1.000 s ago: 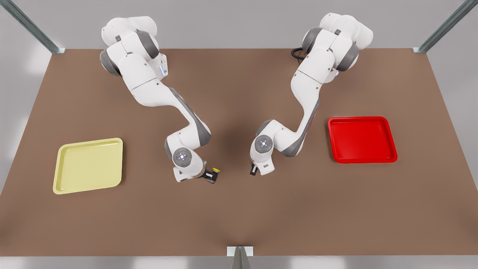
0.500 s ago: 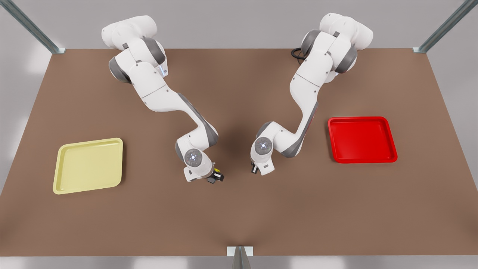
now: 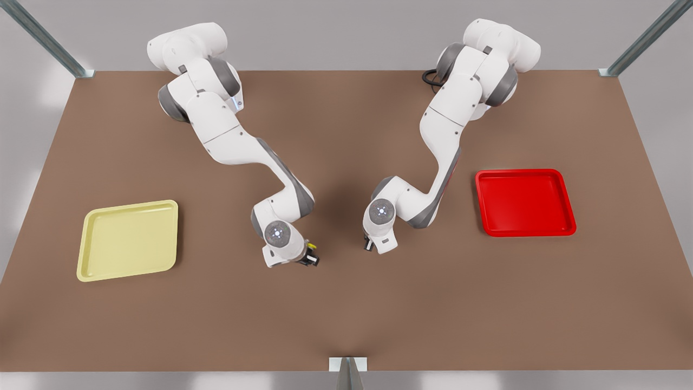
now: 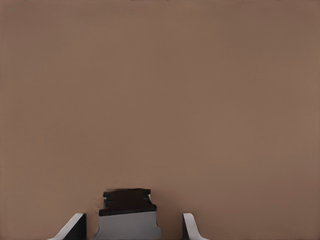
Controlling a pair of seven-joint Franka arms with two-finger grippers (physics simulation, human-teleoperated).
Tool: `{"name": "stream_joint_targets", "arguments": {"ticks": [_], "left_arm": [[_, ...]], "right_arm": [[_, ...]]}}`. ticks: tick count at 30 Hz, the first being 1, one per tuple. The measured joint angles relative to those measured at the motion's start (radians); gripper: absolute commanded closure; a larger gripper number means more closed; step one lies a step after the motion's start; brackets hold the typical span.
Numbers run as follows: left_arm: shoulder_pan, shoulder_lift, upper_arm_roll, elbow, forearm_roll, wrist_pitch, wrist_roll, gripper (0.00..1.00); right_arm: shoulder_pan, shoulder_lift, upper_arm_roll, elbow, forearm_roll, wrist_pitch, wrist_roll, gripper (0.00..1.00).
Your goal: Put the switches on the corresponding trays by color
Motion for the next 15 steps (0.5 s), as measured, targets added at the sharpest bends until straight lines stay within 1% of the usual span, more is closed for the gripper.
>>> {"name": "stream_joint_targets", "arguments": {"ticks": [2, 5, 15], "left_arm": [[0.0, 0.0, 0.0, 0.0, 0.0, 0.0, 0.001, 0.48], [0.0, -0.001, 0.0, 0.0, -0.002, 0.0, 0.002, 0.48], [0.0, 0.003, 0.0, 0.0, -0.004, 0.01, 0.002, 0.48]], "right_arm": [[0.0, 0.0, -0.002, 0.0, 0.0, 0.002, 0.003, 0.25], [0.0, 0.009, 0.0, -0.001, 0.0, 0.005, 0.009, 0.33], [0.001, 0.013, -0.002, 0.012, 0.0, -0.008, 0.006, 0.37]]}}
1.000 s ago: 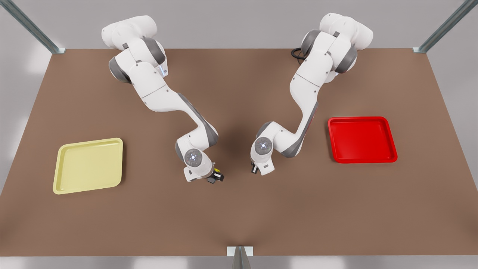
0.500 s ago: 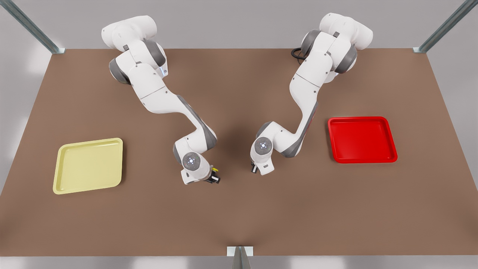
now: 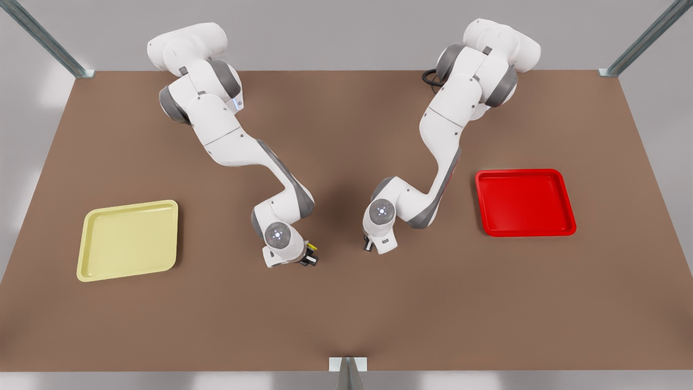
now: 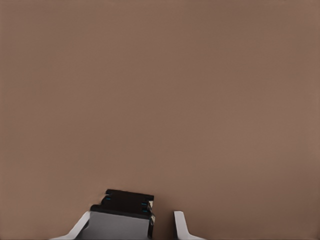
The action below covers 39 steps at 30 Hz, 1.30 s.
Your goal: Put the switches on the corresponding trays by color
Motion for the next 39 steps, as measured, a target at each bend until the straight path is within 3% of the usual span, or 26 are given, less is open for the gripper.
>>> {"name": "stream_joint_targets", "arguments": {"ticks": [8, 14, 21, 25, 31, 39], "left_arm": [[0.002, -0.029, 0.006, 0.002, -0.001, -0.027, 0.014, 0.48], [0.015, -0.107, 0.046, -0.001, 0.002, -0.153, 0.122, 0.48], [0.017, -0.367, 0.162, -0.397, 0.006, -0.065, 0.39, 0.48], [0.017, -0.461, 0.257, -0.543, 0.01, -0.04, 0.576, 0.48], [0.014, -0.546, 0.489, -0.692, 0.018, -0.042, 1.007, 0.48], [0.012, -0.567, 0.622, -0.834, 0.056, -0.018, 1.193, 0.45]], "right_arm": [[0.0, 0.0, 0.0, 0.002, 0.0, -0.001, 0.005, 0.46], [0.0, 0.0, 0.0, 0.001, 0.0, -0.001, 0.003, 0.49], [-0.001, -0.001, -0.003, 0.003, 0.001, -0.002, 0.0, 0.51], [-0.026, -0.041, -0.003, -0.011, -0.016, 0.0, -0.013, 0.51], [-0.16, -0.241, 0.009, -0.299, -0.104, 0.01, -0.193, 0.51], [-0.43, -0.504, 0.008, -0.656, -0.131, 0.041, -0.633, 0.51]]}}
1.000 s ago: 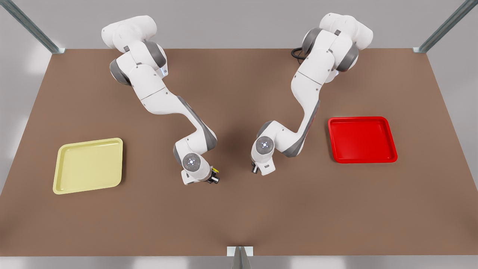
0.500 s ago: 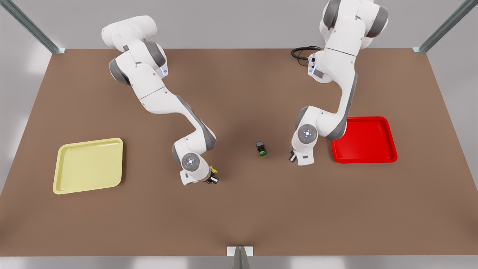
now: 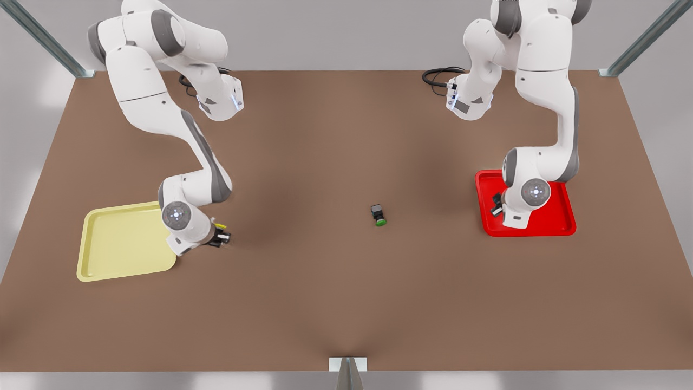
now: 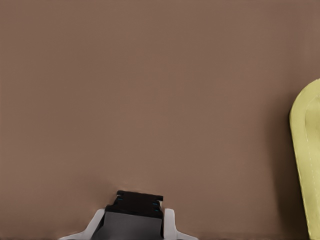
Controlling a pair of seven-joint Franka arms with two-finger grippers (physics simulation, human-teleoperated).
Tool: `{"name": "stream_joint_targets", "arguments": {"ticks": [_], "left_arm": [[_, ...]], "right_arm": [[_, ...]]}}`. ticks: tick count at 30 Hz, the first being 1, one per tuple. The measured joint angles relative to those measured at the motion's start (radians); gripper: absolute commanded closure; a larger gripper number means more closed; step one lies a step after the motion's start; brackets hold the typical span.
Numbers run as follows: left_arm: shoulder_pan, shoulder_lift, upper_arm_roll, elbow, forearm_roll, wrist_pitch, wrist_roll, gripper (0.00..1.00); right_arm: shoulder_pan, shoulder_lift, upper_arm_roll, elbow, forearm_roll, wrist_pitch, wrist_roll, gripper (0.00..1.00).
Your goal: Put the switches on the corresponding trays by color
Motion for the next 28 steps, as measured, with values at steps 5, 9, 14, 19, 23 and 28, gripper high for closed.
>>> {"name": "stream_joint_targets", "arguments": {"ticks": [5, 9, 14, 19, 23, 28], "left_arm": [[-0.001, 0.013, 0.023, 0.0, 0.022, 0.011, 0.01, 0.0], [-0.001, -0.021, 0.023, 0.034, 0.024, -0.031, 0.016, 0.0], [0.002, 0.026, -0.002, 0.644, -0.037, -0.416, 0.648, 0.0], [0.372, -0.038, -0.493, 0.918, -0.007, -0.626, 0.743, 0.0], [0.374, -0.03, -0.493, 0.917, 0.036, -0.626, 0.737, 0.0], [0.374, -0.029, -0.493, 0.917, 0.051, -0.637, 0.737, 0.0]], "right_arm": [[-0.122, -0.054, -0.151, -0.06, 0.006, 0.012, -0.425, 0.51], [-0.152, -0.036, -0.264, -0.033, 0.012, 0.038, -0.672, 0.48], [-0.154, -0.018, -0.263, -0.02, 0.016, 0.036, -0.671, 0.0], [-0.134, -0.084, -0.25, 0.078, 0.072, -0.166, -0.66, 0.0], [-0.13, -0.172, -0.169, 0.29, 0.168, -0.44, -0.592, 0.0], [-0.104, -0.312, -0.074, 0.544, 0.157, -0.798, -0.247, 0.0]]}}
